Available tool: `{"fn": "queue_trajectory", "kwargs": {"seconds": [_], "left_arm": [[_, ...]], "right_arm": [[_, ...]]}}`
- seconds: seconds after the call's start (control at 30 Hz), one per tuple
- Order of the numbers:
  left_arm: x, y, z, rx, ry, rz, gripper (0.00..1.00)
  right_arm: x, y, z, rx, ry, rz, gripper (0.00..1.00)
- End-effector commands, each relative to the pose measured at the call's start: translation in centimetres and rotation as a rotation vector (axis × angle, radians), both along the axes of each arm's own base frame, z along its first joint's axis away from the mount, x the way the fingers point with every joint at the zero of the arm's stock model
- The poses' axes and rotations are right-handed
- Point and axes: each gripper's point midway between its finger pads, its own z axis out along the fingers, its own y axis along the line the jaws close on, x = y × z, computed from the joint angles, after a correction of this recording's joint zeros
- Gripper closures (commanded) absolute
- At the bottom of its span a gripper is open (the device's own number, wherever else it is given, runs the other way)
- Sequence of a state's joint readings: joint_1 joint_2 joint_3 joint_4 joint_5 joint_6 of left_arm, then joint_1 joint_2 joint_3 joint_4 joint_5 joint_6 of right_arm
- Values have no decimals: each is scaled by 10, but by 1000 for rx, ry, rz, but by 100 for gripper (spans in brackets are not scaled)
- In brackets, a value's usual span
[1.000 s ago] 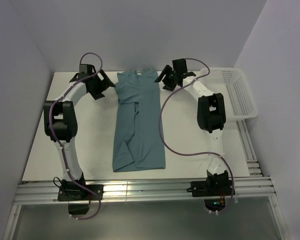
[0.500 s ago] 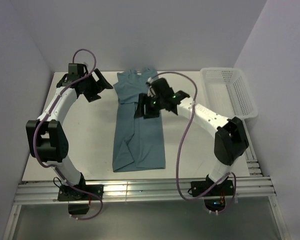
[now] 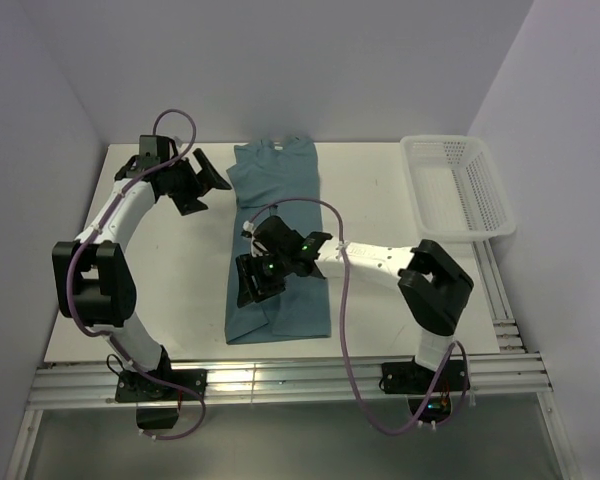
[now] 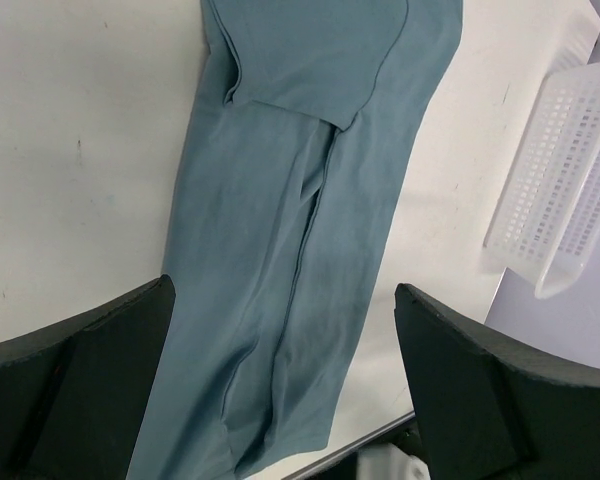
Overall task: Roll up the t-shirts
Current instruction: Fold the tshirt
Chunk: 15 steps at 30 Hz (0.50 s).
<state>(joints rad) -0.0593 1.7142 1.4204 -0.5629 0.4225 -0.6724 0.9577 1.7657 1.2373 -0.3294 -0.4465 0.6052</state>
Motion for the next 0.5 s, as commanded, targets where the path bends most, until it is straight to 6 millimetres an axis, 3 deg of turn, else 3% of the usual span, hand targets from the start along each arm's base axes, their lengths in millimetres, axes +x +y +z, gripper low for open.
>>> {"fn": "queue_trajectory", "kwargs": {"seconds": [0.0,0.17,0.47], "left_arm": [[-10,-3,30,-12,-81,-37,3],[-16,-3,28,-6,-79,-44,3],[-17,-3,26,1,-72,-58,3]], "right_arm": [[7,10,-19,24,10,-17,38],[4,8,-44,-16,5,-3,38],[-1,-1,-63,-47,27,-34,41]]}}
